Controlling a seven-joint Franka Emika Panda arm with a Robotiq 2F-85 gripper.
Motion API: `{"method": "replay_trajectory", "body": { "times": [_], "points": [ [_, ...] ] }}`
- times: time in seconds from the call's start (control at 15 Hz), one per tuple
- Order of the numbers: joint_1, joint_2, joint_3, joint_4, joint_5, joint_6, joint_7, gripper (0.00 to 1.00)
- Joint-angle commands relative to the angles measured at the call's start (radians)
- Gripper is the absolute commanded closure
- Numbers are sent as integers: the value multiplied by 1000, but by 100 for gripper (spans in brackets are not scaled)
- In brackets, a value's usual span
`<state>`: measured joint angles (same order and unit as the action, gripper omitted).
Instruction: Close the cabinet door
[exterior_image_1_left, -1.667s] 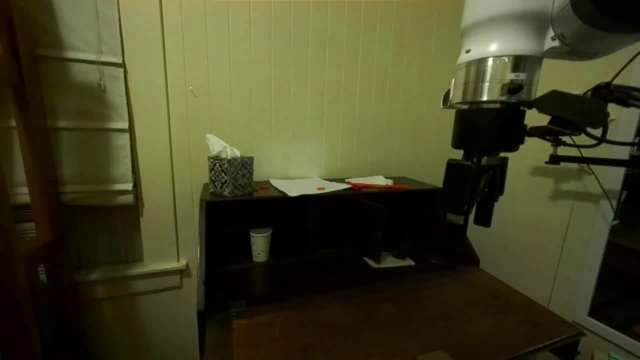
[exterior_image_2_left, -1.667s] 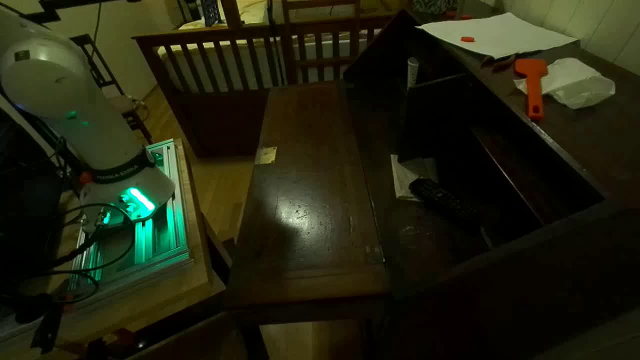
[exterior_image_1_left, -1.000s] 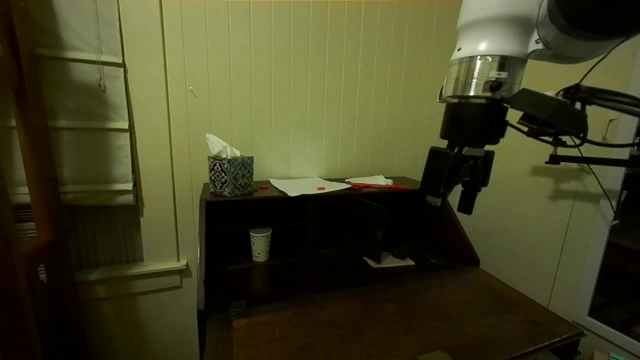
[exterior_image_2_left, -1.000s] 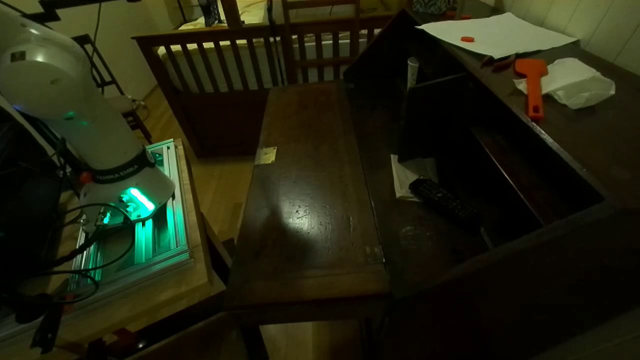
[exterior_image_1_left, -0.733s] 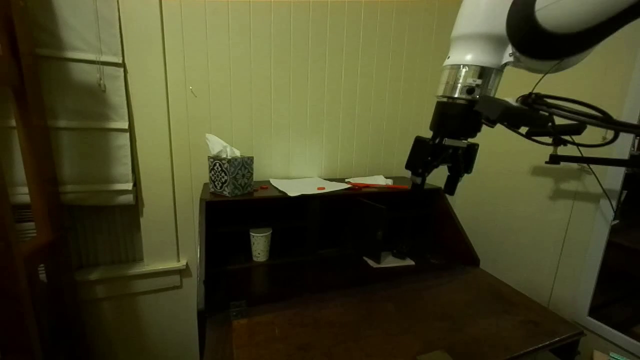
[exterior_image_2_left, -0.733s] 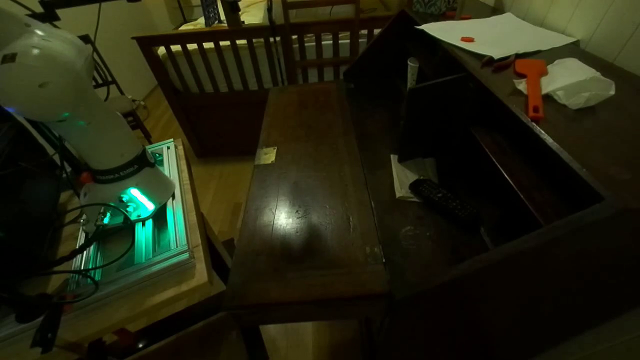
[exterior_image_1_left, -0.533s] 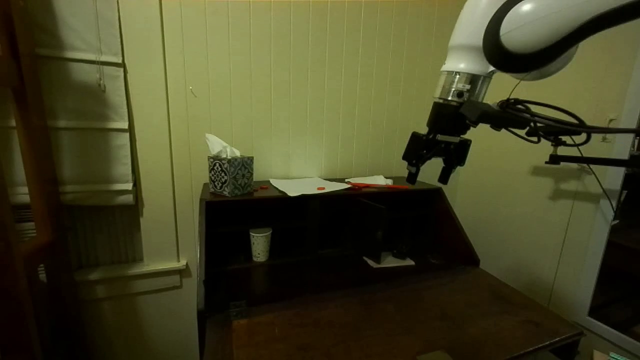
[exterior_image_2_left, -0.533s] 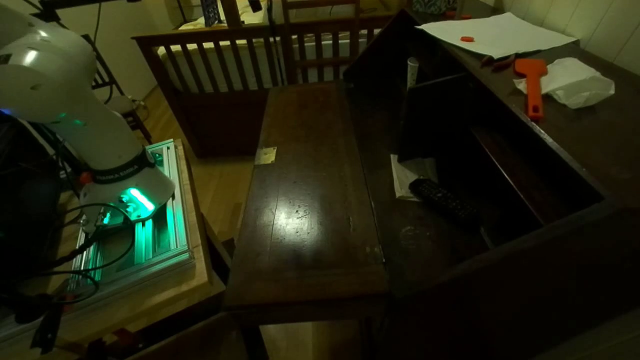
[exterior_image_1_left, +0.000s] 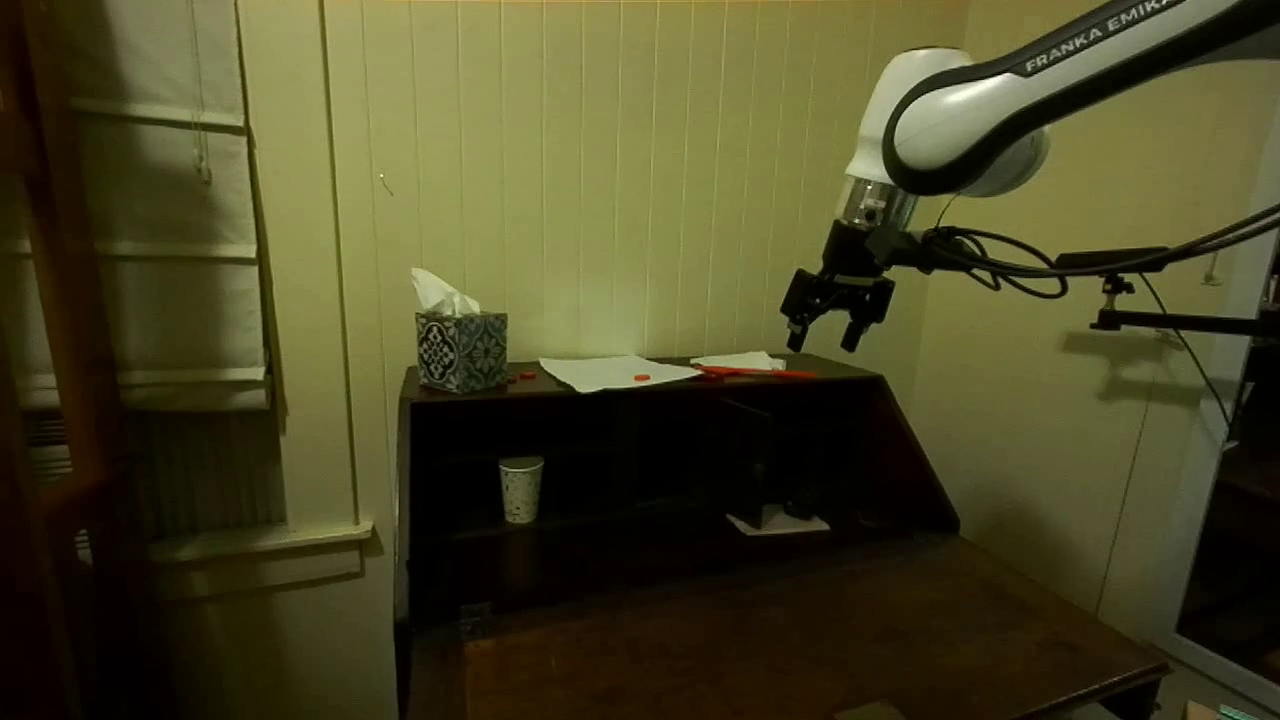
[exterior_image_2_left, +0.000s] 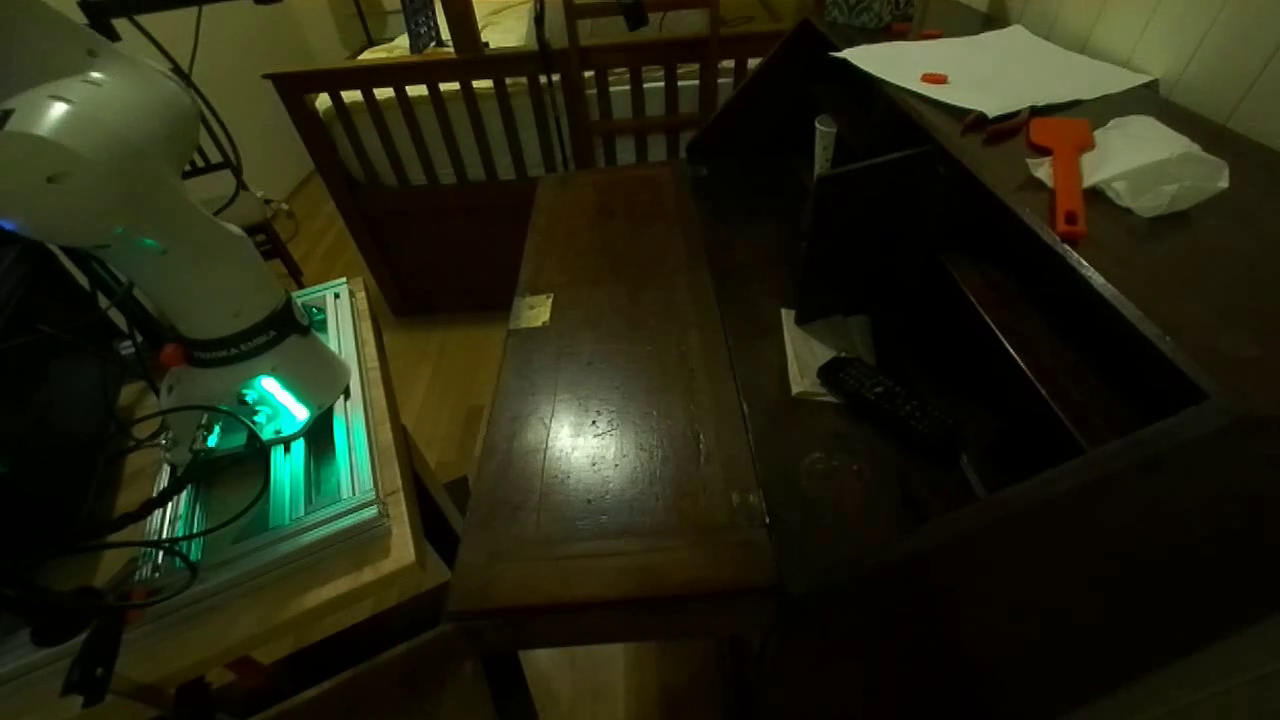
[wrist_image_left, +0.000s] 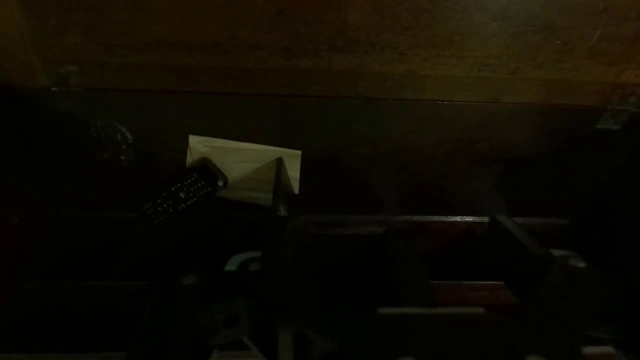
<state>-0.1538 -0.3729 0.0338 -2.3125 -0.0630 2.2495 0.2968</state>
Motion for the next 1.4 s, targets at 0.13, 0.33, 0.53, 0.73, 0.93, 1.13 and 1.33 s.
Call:
{"method": "replay_trajectory", "body": {
  "times": [0.13, 0.33, 0.53, 0.73, 0.93, 1.13, 1.33],
  "points": [
    [17, 2, -11, 1, -5, -2, 4, 0],
    [2, 16, -15, 5, -31, 35, 7, 0],
    [-41, 115, -51, 50, -60, 174, 17, 0],
    [-68, 238, -84, 121, -87, 301, 24, 25],
    [-72, 375, -108, 218, -132, 373, 45, 46],
    [-51, 505, -148, 323, -186, 399, 86, 67],
    [-19, 612, -195, 417, -203, 400, 105, 89]
  ]
}}
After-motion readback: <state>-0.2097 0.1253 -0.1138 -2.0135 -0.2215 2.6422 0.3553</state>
